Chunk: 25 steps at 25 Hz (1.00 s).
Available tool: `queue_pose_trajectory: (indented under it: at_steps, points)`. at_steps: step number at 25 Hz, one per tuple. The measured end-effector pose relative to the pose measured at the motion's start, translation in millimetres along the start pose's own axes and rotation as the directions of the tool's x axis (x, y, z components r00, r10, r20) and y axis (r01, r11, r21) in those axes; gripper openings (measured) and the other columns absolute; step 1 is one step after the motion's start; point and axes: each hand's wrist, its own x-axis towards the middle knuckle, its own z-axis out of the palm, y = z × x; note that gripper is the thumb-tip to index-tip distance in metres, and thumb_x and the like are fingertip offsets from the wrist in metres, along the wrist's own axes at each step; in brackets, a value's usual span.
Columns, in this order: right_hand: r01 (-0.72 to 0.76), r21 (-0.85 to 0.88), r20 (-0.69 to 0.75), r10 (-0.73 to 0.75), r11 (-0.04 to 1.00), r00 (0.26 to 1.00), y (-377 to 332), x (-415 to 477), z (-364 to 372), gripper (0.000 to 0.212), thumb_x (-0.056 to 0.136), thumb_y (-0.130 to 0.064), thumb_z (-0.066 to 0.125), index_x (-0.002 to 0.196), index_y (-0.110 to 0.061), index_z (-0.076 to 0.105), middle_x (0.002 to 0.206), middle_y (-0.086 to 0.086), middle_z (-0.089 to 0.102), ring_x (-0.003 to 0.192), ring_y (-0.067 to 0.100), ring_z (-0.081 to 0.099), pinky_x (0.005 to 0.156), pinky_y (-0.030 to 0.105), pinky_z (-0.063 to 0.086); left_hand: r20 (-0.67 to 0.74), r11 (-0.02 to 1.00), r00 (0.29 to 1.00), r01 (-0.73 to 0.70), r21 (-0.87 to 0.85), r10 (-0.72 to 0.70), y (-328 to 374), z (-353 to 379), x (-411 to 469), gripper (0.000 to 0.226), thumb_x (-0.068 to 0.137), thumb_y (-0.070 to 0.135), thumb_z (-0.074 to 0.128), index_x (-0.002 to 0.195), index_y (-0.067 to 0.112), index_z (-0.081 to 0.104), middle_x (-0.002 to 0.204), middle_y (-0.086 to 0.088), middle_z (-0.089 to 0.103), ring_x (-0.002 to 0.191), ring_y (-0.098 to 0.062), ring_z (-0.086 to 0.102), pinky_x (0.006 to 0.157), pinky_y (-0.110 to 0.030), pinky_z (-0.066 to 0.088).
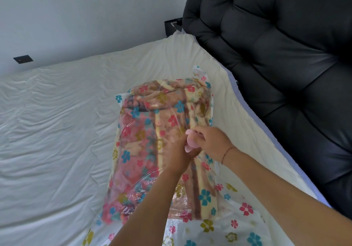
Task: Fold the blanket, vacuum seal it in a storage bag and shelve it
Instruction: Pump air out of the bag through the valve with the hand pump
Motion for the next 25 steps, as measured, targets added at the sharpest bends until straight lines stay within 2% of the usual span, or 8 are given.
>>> queue_pose_trajectory:
  at_steps: [5, 9, 12, 15, 18, 20, 23, 25]
  points:
    - [0.252, 0.231, -0.468, -0.120, 0.940, 0.875, -22, 9, -65, 0.030, 0.096, -0.040, 0.053, 0.088, -0.015, 0.068, 0.066, 0.002, 0.059, 0.061, 0.013, 0.052, 0.060, 0.026, 0.047, -0.002, 1.000, 1.000, 0.012, -0.021, -0.012, -1, -7, 6, 0.046, 0.074, 0.044, 0.074, 0.116, 0.034, 0.059, 0.102, 0.015, 0.068, 0.098, -0.008, 0.062, 0.087, -0.030, 0.051]
    - [-0.037, 0.036, -0.034, 0.038, 0.999, 0.999, -4, -10, 6, 0.031, 0.098, -0.041, 0.046, 0.110, -0.019, 0.065, 0.089, 0.002, 0.066, 0.085, 0.022, 0.061, 0.077, 0.037, 0.052, 0.008, 1.000, 1.000, -0.003, 0.008, 0.003, 3, -1, -3, 0.040, 0.074, 0.034, 0.074, 0.111, 0.023, 0.063, 0.097, 0.010, 0.070, 0.088, -0.010, 0.064, 0.077, -0.032, 0.052]
    - [0.082, 0.186, -0.254, -0.033, 0.979, 0.967, -16, -2, -31, 0.034, 0.096, -0.043, 0.049, 0.095, -0.015, 0.070, 0.070, 0.000, 0.062, 0.067, 0.017, 0.057, 0.065, 0.032, 0.050, -0.021, 1.000, 1.000, -0.001, -0.023, 0.000, 3, -5, -3, 0.047, 0.073, 0.041, 0.074, 0.116, 0.027, 0.061, 0.102, 0.011, 0.069, 0.094, -0.010, 0.063, 0.082, -0.028, 0.051]
    - [0.251, 0.235, -0.555, -0.083, 0.939, 0.828, -24, 1, -54, 0.033, 0.096, -0.042, 0.051, 0.094, -0.015, 0.070, 0.068, -0.008, 0.061, 0.065, 0.005, 0.057, 0.061, 0.021, 0.048, -0.017, 1.000, 1.000, 0.022, -0.021, -0.022, 0, -6, 0, 0.046, 0.075, 0.037, 0.076, 0.117, 0.033, 0.058, 0.105, 0.012, 0.068, 0.098, -0.010, 0.062, 0.086, -0.028, 0.049]
    - [-0.002, 0.094, -0.215, 0.022, 0.996, 0.976, -8, -11, 10, 0.041, 0.096, -0.046, 0.039, 0.116, -0.021, 0.065, 0.098, 0.001, 0.069, 0.094, 0.020, 0.063, 0.082, 0.037, 0.051, -0.017, 1.000, 1.000, 0.004, -0.004, -0.004, 9, -4, -7, 0.034, 0.075, 0.027, 0.076, 0.106, 0.026, 0.062, 0.092, 0.009, 0.069, 0.086, -0.014, 0.064, 0.077, -0.034, 0.052]
    - [-0.067, 0.064, -0.099, 0.073, 0.996, 0.992, -4, -11, 9, 0.033, 0.097, -0.042, 0.044, 0.114, -0.024, 0.066, 0.094, 0.000, 0.069, 0.091, 0.018, 0.063, 0.081, 0.037, 0.051, -0.014, 1.000, 1.000, -0.008, -0.004, 0.008, 9, -1, -9, 0.038, 0.074, 0.033, 0.074, 0.109, 0.021, 0.063, 0.093, 0.008, 0.070, 0.086, -0.013, 0.064, 0.076, -0.037, 0.053]
    - [0.151, 0.207, -0.437, -0.047, 0.967, 0.898, -24, -6, -40, 0.031, 0.096, -0.042, 0.052, 0.090, -0.017, 0.069, 0.056, -0.014, 0.052, 0.055, 0.002, 0.050, 0.058, 0.020, 0.043, -0.038, 1.000, 0.999, 0.013, -0.016, -0.014, 3, -5, -3, 0.056, 0.068, 0.053, 0.068, 0.118, 0.030, 0.060, 0.103, 0.012, 0.069, 0.096, -0.010, 0.063, 0.085, -0.033, 0.052]
    - [0.256, 0.187, -0.540, -0.119, 0.948, 0.833, -26, -7, -45, 0.031, 0.096, -0.041, 0.051, 0.093, -0.016, 0.069, 0.060, -0.017, 0.054, 0.059, 0.001, 0.055, 0.058, 0.017, 0.043, -0.030, 0.999, 0.999, 0.031, -0.008, -0.031, 2, -5, -2, 0.051, 0.068, 0.052, 0.069, 0.116, 0.034, 0.059, 0.102, 0.013, 0.069, 0.095, -0.010, 0.063, 0.085, -0.034, 0.052]
